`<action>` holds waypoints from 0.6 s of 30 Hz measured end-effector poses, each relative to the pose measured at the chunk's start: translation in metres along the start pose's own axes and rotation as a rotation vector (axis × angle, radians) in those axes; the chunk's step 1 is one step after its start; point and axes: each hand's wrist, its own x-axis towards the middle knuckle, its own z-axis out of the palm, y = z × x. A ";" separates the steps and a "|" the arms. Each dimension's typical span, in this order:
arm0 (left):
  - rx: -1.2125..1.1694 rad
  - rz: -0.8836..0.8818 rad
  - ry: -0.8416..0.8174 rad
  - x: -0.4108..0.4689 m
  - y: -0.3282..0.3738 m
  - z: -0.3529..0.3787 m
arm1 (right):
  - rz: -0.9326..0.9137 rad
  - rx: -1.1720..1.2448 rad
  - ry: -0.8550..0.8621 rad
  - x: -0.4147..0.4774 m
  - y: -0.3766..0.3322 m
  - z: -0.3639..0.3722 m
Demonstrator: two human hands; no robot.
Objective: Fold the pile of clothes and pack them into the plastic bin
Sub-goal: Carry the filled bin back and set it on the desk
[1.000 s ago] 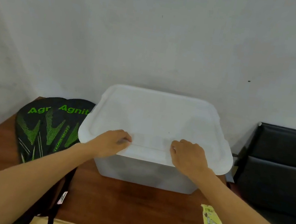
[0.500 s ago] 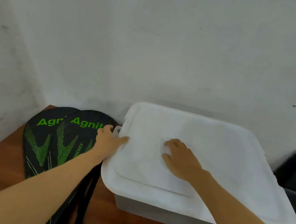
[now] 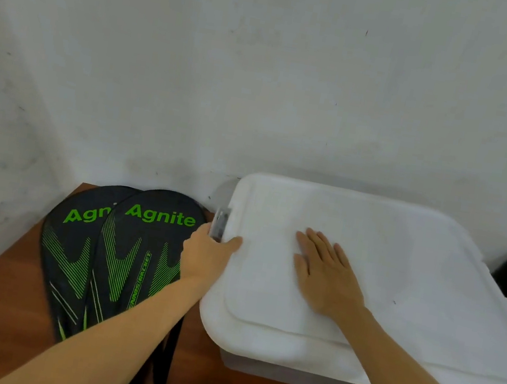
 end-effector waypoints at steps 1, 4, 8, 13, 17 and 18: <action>0.034 0.080 0.000 -0.004 0.002 -0.001 | 0.000 0.004 0.002 -0.001 -0.001 0.000; 0.137 0.190 -0.024 -0.005 0.002 -0.003 | 0.013 -0.008 -0.013 -0.002 -0.003 -0.001; 0.281 0.277 -0.042 0.002 -0.002 -0.002 | 0.015 -0.015 -0.012 -0.002 -0.004 -0.001; 0.468 0.421 -0.029 0.001 0.000 0.000 | 0.015 -0.012 -0.021 -0.002 -0.004 -0.003; 0.481 0.409 -0.034 -0.002 0.001 -0.002 | 0.011 -0.017 -0.043 -0.001 -0.005 -0.005; 0.506 0.400 -0.042 -0.003 0.002 -0.004 | 0.005 -0.011 -0.061 -0.001 -0.005 -0.007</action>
